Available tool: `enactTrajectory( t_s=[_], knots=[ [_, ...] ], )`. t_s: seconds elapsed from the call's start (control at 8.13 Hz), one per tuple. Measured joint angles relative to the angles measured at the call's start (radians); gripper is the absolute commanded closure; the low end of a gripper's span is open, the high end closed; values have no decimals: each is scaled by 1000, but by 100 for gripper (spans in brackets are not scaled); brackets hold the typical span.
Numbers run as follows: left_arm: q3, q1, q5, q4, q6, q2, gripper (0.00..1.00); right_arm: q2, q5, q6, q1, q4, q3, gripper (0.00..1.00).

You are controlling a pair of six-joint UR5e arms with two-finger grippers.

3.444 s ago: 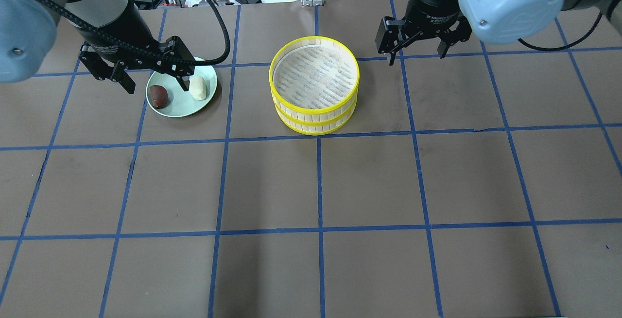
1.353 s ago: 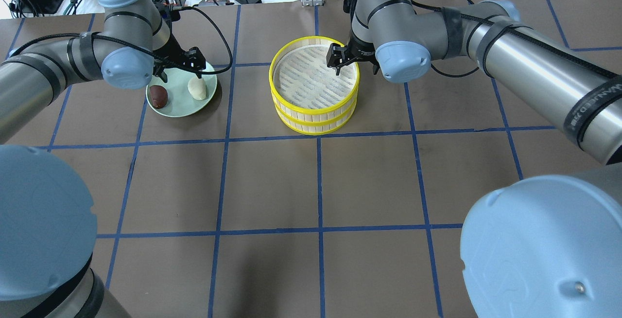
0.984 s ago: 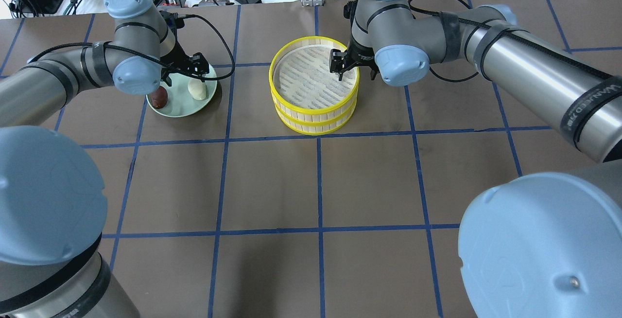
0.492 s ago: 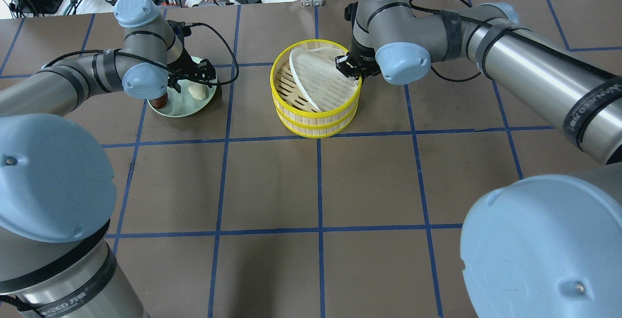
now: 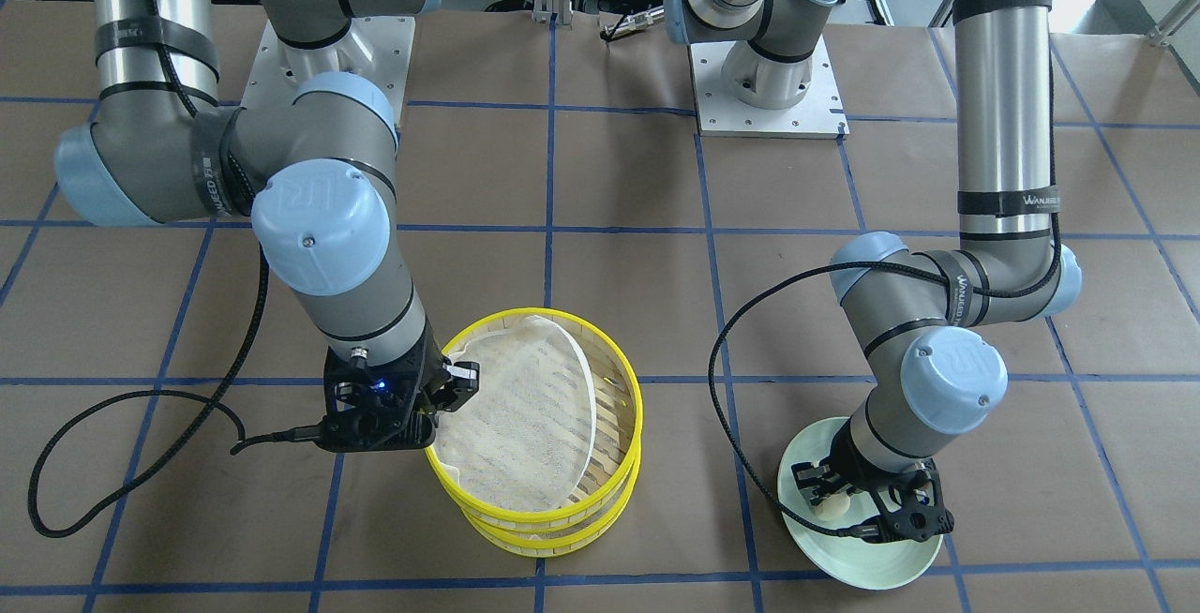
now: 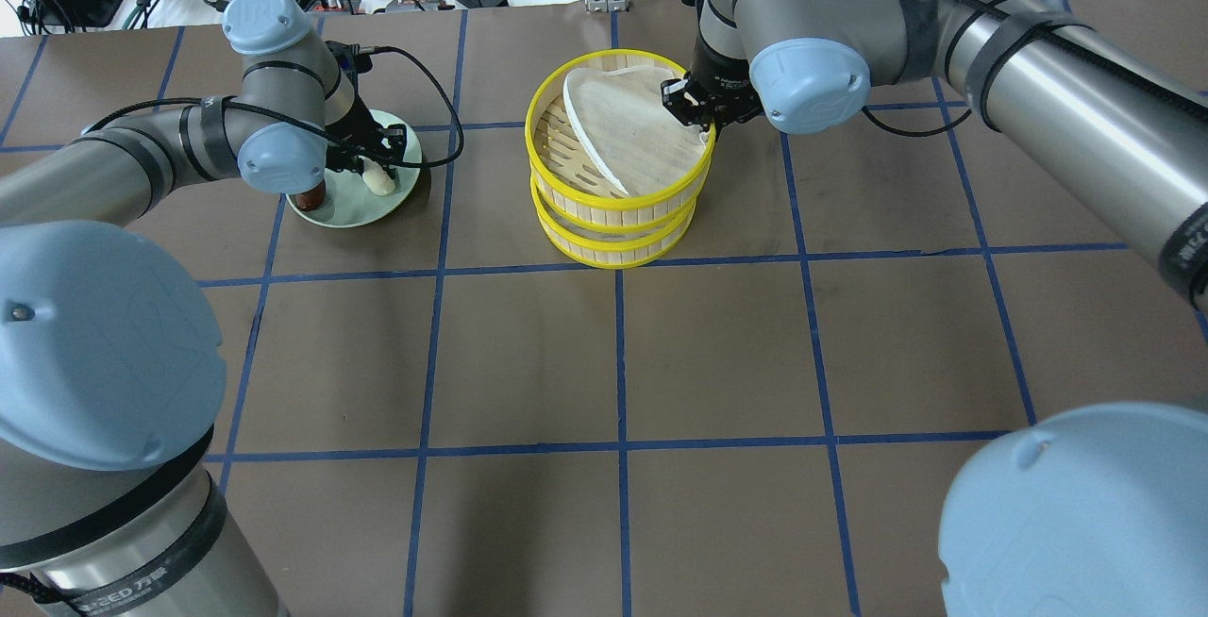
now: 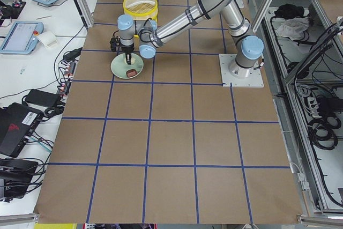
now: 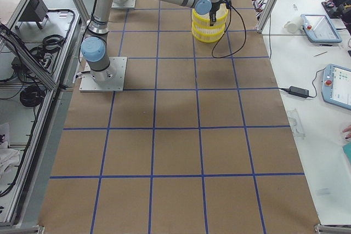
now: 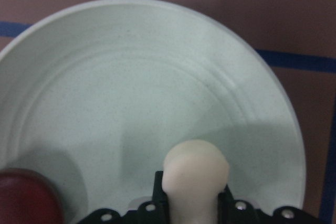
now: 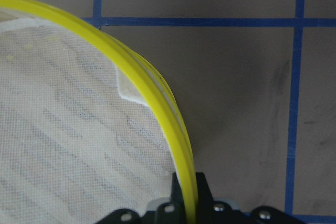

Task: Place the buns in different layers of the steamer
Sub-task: 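Lift top tier aside with right gripper while left carries white bun over lower tier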

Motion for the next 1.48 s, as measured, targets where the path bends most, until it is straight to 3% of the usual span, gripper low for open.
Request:
enactTrajectory(
  t_s=[0.49,0.74,1.35,1.48],
  knots=[
    [0,-16,-11,-73,-62,129,100,-79,4,-134,-122,81,-10,99],
    [0,-100,-16,-107,-174,190,100,-130,2,-270,-234,127,-10,100],
    [1,-339,-109,-40,-318,159,100,-149,0,-535,-441,162,-7,100],
    [3,-360,-160,4,-314,133,84,-149,0,-546,-457,165,-6,100]
  ],
)
